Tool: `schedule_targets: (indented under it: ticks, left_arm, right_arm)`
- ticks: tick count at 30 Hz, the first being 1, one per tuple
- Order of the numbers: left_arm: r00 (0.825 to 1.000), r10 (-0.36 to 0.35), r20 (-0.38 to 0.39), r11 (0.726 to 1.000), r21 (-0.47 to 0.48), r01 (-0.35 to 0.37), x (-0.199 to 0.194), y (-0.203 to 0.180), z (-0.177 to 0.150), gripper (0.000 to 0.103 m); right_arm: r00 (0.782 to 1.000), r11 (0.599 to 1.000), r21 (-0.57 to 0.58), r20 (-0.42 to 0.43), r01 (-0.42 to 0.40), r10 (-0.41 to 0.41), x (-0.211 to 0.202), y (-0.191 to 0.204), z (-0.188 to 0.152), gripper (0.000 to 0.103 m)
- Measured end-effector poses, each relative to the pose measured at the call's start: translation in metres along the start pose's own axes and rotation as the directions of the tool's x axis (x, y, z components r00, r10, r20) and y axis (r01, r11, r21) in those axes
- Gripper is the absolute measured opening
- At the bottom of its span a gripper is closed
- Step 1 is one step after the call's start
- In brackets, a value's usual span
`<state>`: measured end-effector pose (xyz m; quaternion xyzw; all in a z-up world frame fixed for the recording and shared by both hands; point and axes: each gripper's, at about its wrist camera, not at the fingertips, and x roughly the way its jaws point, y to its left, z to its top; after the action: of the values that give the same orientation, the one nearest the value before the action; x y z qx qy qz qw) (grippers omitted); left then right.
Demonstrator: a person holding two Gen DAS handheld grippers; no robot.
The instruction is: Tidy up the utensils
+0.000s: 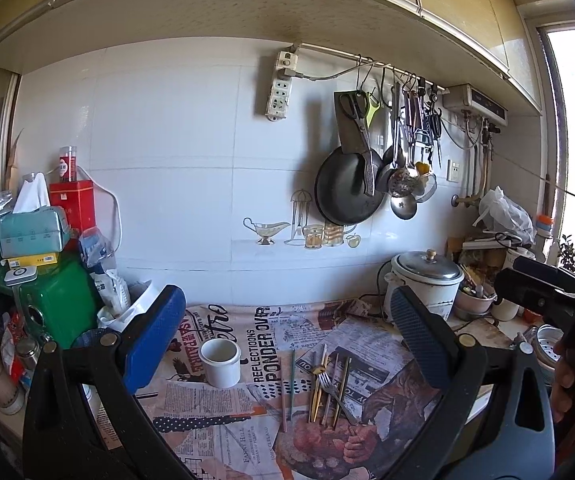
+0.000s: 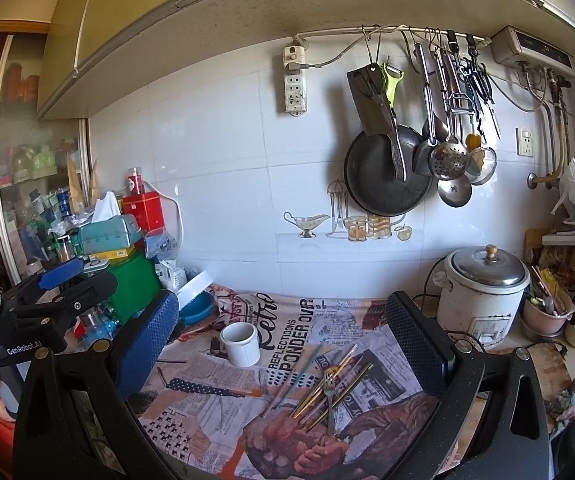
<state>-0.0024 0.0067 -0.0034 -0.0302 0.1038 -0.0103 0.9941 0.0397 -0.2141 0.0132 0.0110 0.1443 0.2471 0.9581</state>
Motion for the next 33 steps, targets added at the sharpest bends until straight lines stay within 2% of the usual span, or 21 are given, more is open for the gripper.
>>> schedule_targets:
  ticks: [33]
  left_arm:
    - [1.0, -0.004, -0.016, 1.0, -0.021, 0.004, 0.016, 0.013, -0.001, 0.103]
  right_arm:
    - [1.0, 1.0, -0.002, -0.006, 0.001, -0.001, 0.014, 0.0, -0.005, 0.103]
